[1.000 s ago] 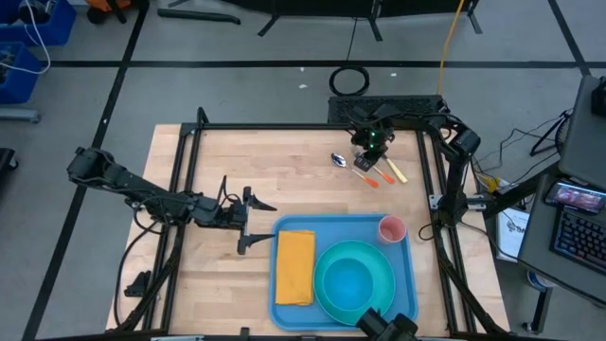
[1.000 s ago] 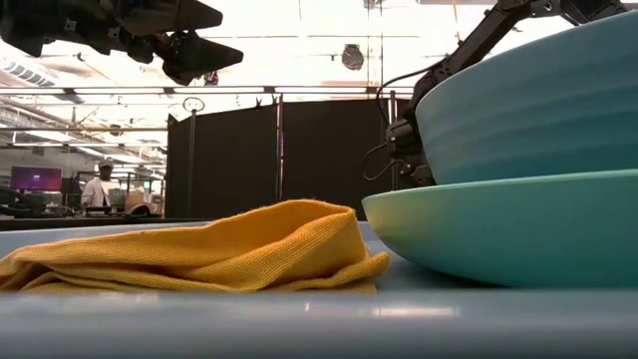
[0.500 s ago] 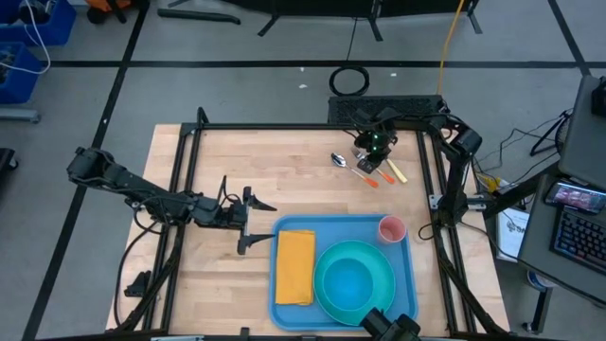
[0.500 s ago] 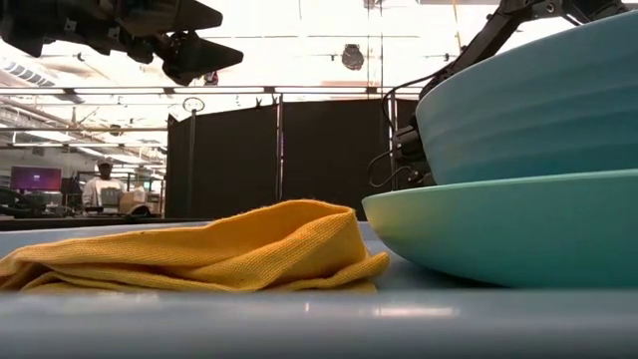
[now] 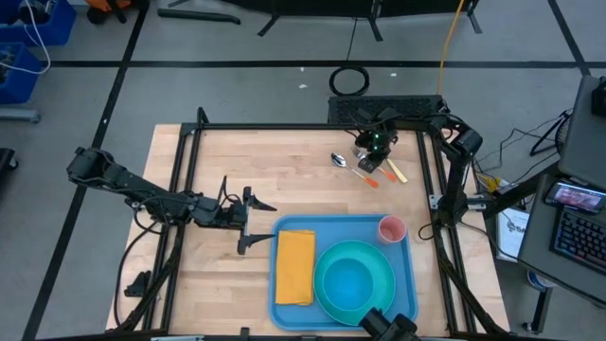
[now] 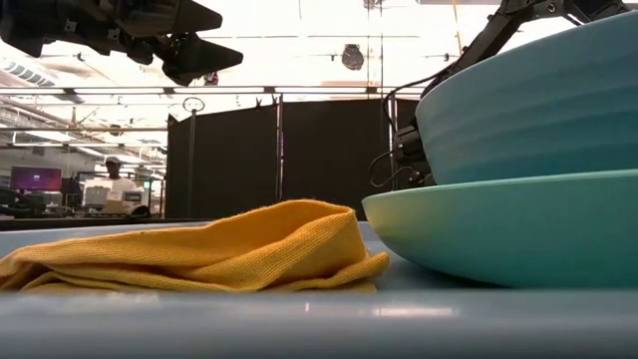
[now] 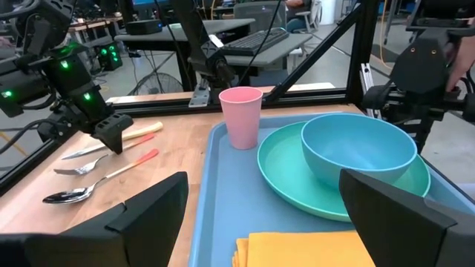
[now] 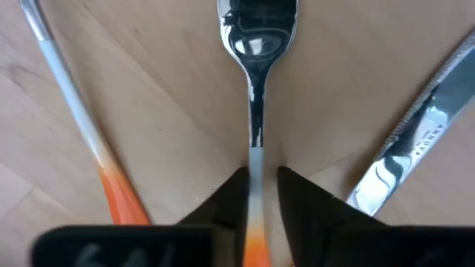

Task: Set up tray
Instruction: Put the orange fork on the orange napkin

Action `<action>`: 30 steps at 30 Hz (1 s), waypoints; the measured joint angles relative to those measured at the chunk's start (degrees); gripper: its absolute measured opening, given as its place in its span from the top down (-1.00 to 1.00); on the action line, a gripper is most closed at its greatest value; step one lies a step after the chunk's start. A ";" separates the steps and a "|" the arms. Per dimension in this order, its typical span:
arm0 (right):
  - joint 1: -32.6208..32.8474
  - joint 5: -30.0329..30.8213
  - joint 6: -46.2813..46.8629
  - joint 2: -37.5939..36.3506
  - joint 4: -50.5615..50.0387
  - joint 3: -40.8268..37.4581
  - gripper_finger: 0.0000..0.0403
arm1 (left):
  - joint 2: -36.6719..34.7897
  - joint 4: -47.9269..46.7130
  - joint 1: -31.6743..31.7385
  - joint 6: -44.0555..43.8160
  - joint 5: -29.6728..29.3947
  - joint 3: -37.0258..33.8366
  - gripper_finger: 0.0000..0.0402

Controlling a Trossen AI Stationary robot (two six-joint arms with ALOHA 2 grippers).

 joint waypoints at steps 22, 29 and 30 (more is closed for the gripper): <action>0.48 1.73 3.02 -3.12 2.85 -0.14 0.99 | 0.00 -0.47 0.00 -0.11 -0.03 0.00 -0.75; 3.23 0.85 6.67 -7.08 2.59 -0.14 1.00 | 0.00 -0.55 0.00 -0.13 -0.04 0.00 -0.75; 3.84 0.84 7.39 -7.61 2.51 -0.13 1.00 | 0.00 -0.55 0.00 -0.13 -0.04 0.00 -0.75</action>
